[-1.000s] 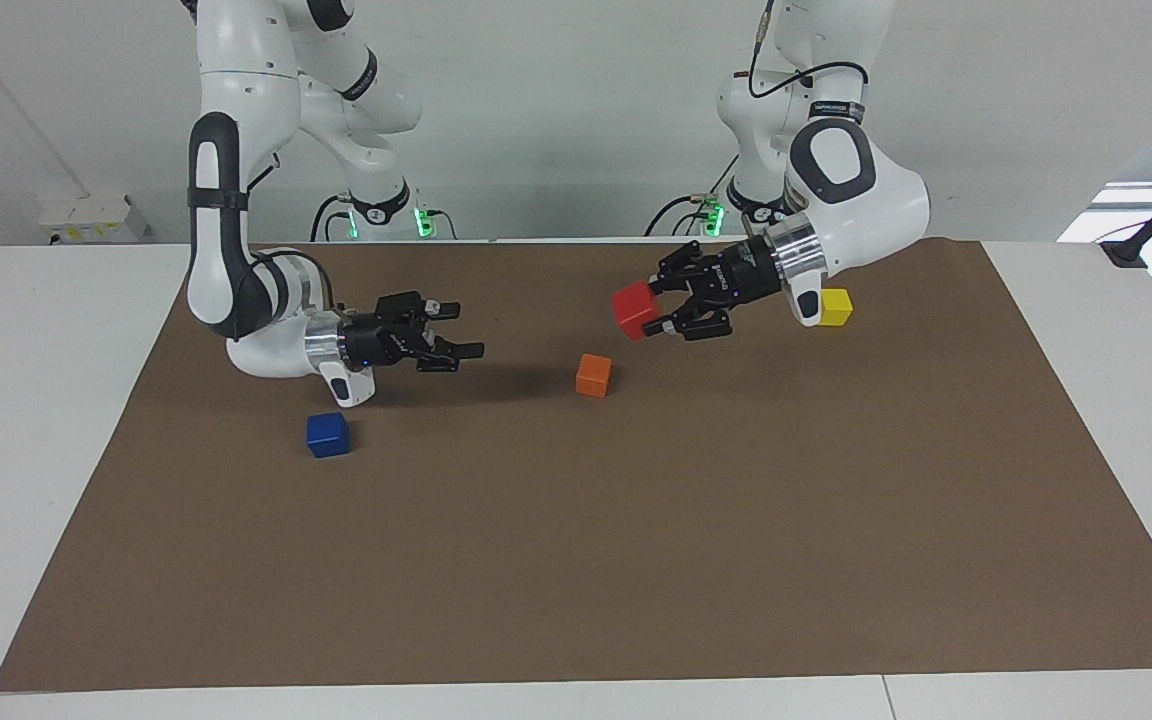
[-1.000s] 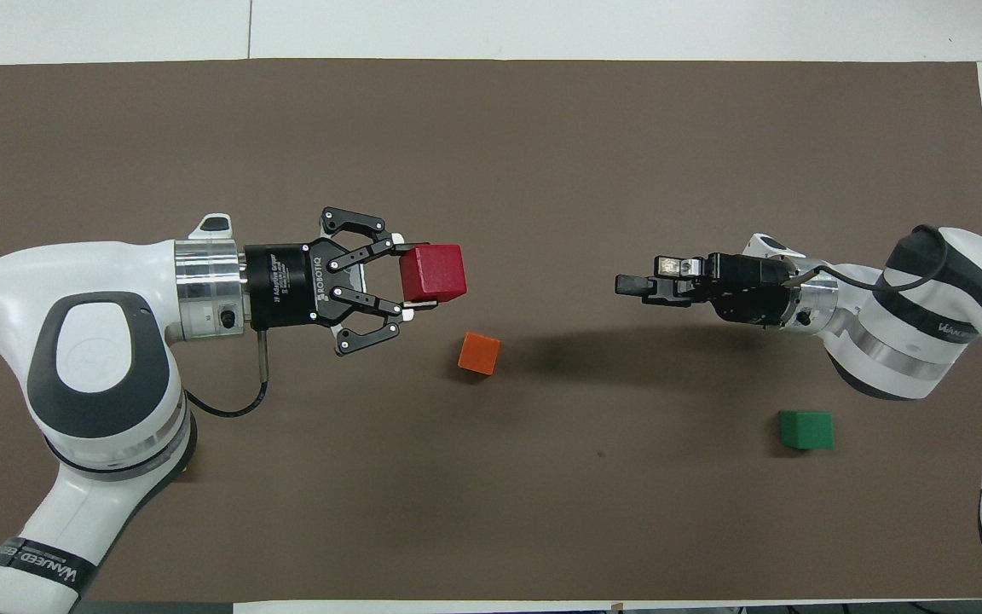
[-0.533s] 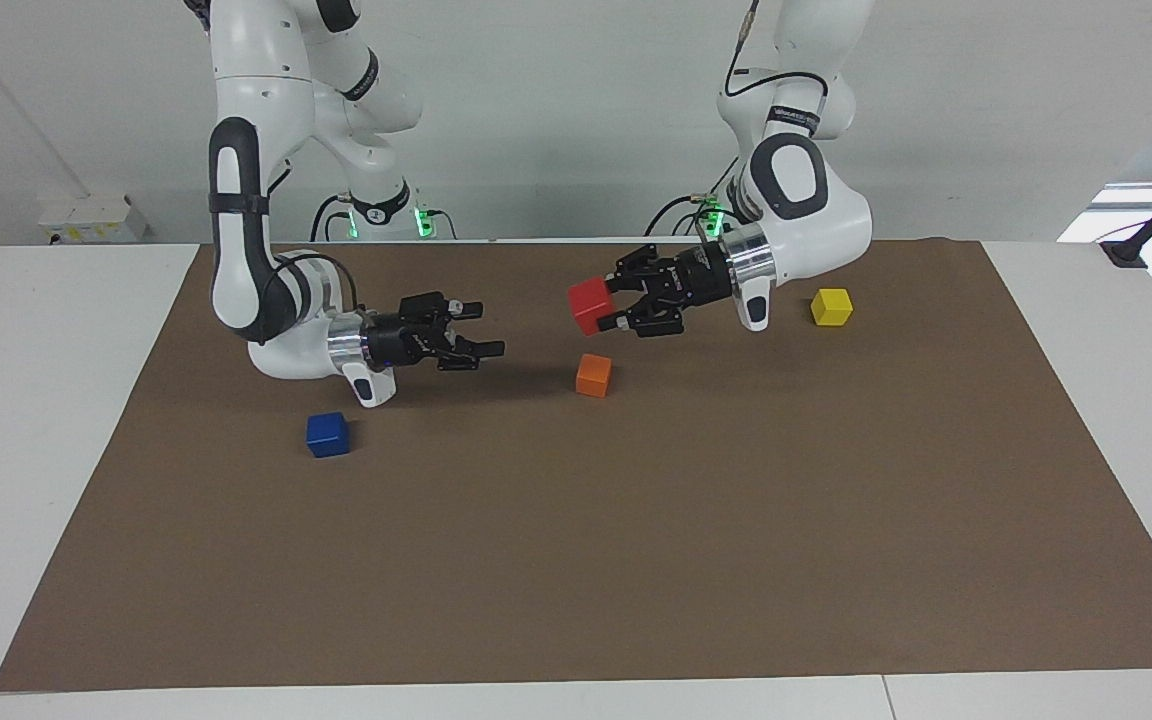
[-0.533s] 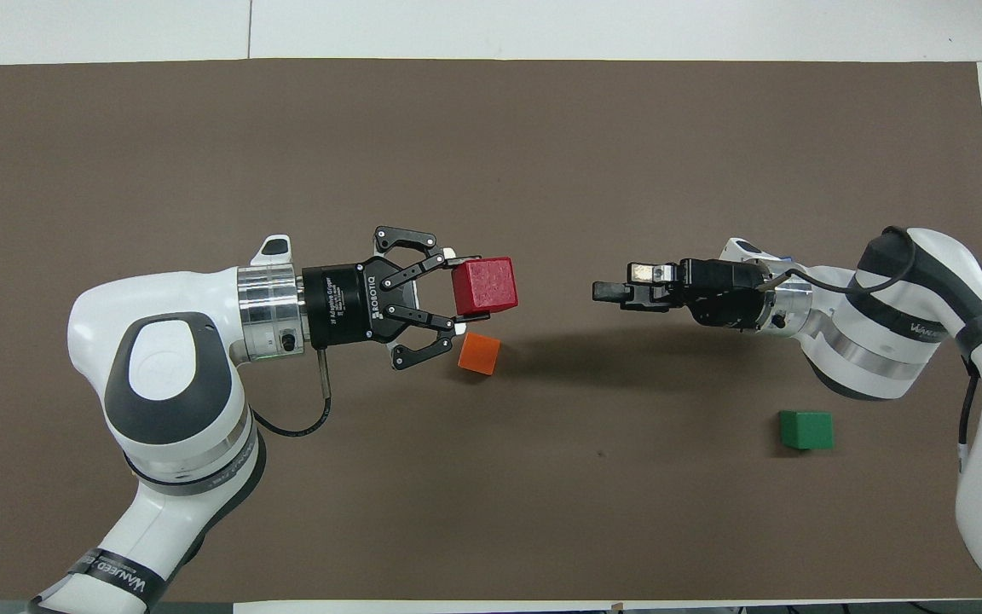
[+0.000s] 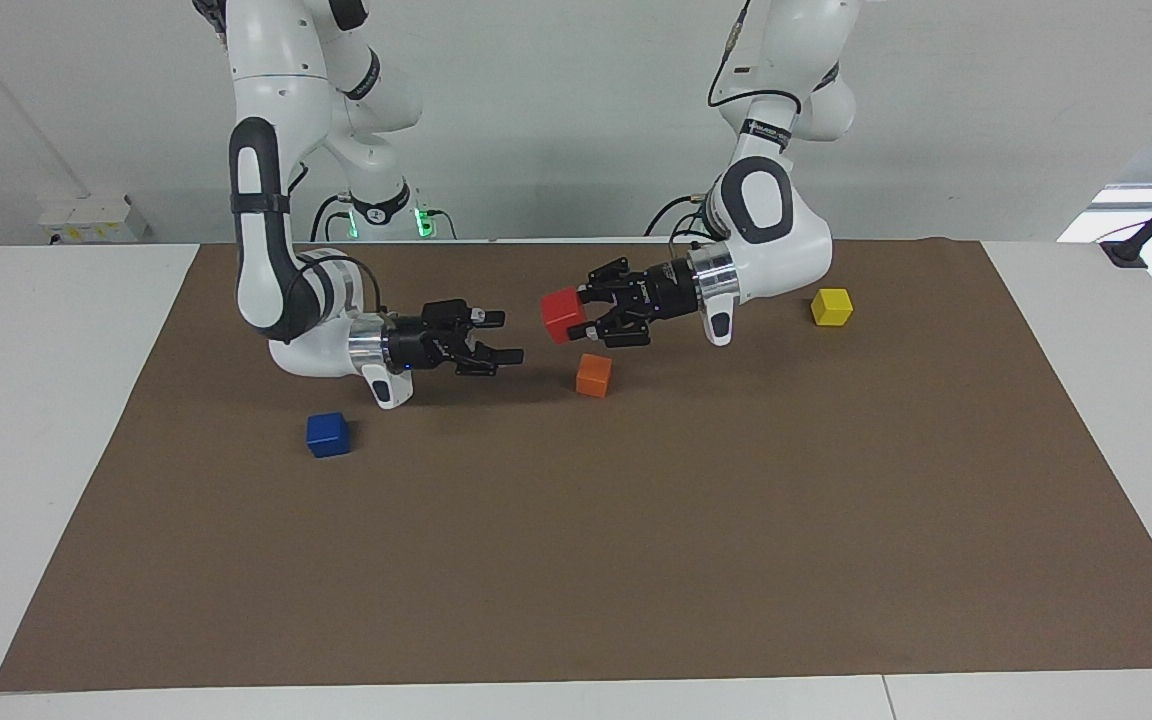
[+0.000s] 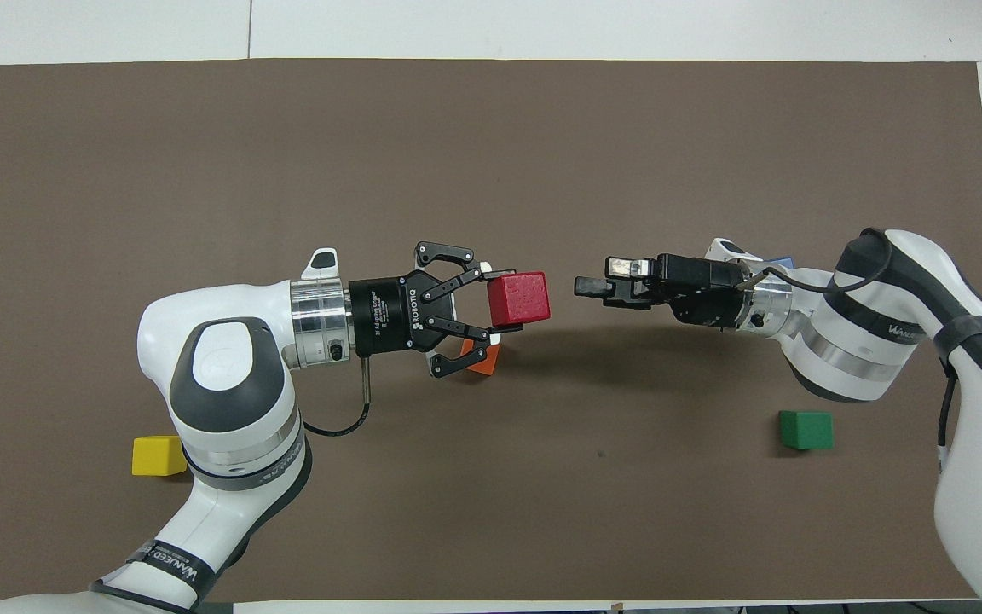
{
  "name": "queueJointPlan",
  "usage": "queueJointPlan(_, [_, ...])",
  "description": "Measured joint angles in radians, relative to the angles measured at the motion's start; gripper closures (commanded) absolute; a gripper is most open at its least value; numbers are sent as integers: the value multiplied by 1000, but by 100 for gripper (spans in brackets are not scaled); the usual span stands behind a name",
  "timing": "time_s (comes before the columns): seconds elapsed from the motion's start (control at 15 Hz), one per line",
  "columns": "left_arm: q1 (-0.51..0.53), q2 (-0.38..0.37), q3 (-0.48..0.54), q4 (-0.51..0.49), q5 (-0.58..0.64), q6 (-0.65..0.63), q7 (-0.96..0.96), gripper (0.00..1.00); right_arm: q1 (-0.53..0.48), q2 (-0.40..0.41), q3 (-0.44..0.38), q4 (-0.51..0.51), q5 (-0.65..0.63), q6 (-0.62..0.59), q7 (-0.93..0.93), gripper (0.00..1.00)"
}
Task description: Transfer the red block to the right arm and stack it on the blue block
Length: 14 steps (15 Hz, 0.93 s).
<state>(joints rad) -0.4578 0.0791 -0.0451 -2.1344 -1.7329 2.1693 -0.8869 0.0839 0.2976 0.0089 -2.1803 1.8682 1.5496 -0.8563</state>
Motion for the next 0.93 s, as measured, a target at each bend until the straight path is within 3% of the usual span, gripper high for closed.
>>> queueJointPlan(0.73, [-40, 49, -5, 48, -22, 43, 8, 100, 54, 0, -1, 0, 55, 43, -26, 0])
queueJointPlan(0.87, [-40, 55, -5, 57, -22, 45, 8, 100, 54, 0, -1, 0, 55, 43, -26, 14])
queueJointPlan(0.93, [-40, 60, -5, 61, -22, 46, 8, 100, 54, 0, -1, 0, 55, 43, -26, 27])
